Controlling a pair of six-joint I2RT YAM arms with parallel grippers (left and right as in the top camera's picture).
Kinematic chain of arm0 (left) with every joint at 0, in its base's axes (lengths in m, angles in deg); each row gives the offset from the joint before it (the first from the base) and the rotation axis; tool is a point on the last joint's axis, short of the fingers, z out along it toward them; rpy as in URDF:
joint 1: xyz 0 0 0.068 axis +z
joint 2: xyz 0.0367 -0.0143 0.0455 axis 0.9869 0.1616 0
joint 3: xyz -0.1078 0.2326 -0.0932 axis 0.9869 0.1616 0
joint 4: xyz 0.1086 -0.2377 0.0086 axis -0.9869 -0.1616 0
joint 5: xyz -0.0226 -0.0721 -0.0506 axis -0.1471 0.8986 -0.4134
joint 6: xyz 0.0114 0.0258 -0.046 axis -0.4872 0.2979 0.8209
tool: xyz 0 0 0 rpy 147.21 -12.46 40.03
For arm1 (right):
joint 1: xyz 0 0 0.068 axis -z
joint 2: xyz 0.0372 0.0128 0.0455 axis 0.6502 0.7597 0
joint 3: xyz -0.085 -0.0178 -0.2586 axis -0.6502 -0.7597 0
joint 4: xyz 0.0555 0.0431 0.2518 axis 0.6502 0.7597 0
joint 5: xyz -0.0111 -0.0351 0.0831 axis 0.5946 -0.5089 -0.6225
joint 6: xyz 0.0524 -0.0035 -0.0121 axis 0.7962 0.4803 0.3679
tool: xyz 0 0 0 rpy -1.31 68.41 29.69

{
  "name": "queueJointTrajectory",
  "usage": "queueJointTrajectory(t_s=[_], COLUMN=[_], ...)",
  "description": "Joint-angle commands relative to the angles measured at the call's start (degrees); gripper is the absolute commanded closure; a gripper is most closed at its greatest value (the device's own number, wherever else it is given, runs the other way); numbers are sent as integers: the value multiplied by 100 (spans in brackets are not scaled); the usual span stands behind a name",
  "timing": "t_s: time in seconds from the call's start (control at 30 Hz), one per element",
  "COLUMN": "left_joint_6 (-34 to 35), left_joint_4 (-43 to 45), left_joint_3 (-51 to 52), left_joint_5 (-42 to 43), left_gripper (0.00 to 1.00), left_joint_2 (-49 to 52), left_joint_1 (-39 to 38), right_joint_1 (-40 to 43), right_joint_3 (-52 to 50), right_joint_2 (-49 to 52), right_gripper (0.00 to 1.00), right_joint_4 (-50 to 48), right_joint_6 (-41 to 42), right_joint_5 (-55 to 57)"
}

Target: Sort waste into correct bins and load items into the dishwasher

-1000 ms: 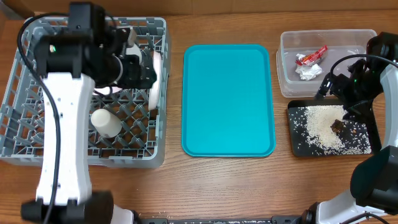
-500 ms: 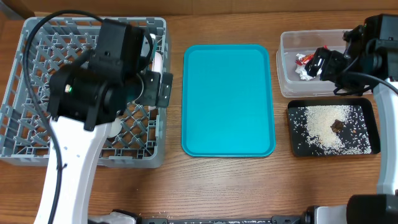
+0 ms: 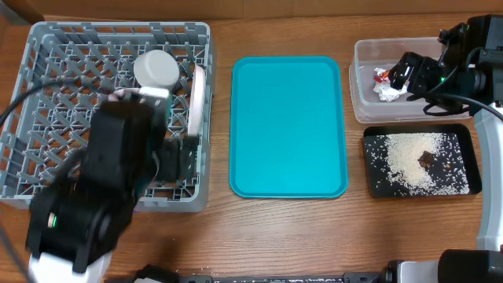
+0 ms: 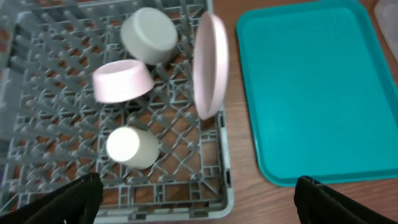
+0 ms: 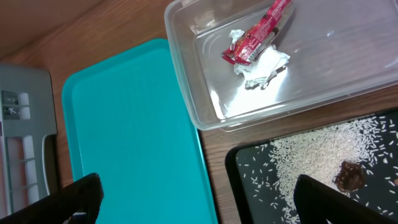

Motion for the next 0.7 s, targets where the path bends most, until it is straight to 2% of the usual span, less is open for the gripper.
queueJointTrajectory(t_s=[0.0, 0.33, 0.67], left_joint_6=[450, 490, 940], left_joint_4=[46, -573, -828], left_joint_3=[546, 798, 949], left_joint_5=[-708, -1204, -1840], left_gripper=[0, 0, 0], left_joint_2=[-721, -1740, -2828], left_joint_1=[-35, -35, -35], right_joint_1=[-24, -26, -26], right_joint_3=[83, 59, -798], right_joint_2=[-109, -584, -2422], right_gripper=[0, 0, 0], right_joint_4=[52, 278, -85], right_joint_6=[4, -463, -501], right_joint_5=[4, 4, 9])
